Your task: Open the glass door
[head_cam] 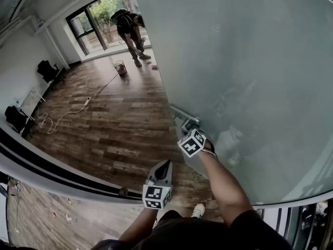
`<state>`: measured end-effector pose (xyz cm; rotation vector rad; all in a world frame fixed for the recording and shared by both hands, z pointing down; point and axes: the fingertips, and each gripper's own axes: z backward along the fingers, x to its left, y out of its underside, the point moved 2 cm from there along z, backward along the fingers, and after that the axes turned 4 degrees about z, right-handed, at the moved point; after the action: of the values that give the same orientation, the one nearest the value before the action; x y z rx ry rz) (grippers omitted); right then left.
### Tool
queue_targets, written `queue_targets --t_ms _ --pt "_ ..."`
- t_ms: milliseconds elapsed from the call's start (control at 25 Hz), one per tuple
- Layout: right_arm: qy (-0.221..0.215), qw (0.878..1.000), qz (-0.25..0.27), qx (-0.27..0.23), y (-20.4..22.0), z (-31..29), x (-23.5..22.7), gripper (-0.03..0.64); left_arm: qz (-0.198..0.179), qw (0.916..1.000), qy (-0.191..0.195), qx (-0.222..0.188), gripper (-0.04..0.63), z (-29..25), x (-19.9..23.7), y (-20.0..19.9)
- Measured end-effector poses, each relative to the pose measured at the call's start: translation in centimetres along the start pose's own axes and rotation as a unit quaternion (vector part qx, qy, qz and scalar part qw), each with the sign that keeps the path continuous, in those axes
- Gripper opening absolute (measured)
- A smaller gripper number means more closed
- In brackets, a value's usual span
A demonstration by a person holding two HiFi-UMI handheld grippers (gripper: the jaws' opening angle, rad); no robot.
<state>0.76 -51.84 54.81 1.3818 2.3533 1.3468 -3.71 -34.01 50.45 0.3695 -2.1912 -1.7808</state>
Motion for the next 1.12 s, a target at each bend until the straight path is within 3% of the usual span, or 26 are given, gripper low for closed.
queue_targets --t_ms 280,640,880,1120 --pt "0.023 0.999 -0.027 0.015 1.0 -2.7 -7.2 0.014 0.011 0.9999 -0.012 -0.001 -0.002 -3.9 0.6 -1.0" --pt "0.062 0.996 -0.062 0.029 3.9 -5.6 -16.6 0.014 0.011 0.9999 0.009 0.003 -0.002 -11.6 1.5 -0.5" --pt "0.088 0.991 -0.088 0.04 6.1 -8.0 -23.2 0.014 -0.036 0.9989 0.029 0.007 -0.002 -17.5 3.0 -0.2" --pt "0.096 0.99 -0.102 0.02 8.4 -8.4 -29.5 0.014 -0.008 0.9991 0.038 0.017 -0.002 -20.9 4.7 -0.6"
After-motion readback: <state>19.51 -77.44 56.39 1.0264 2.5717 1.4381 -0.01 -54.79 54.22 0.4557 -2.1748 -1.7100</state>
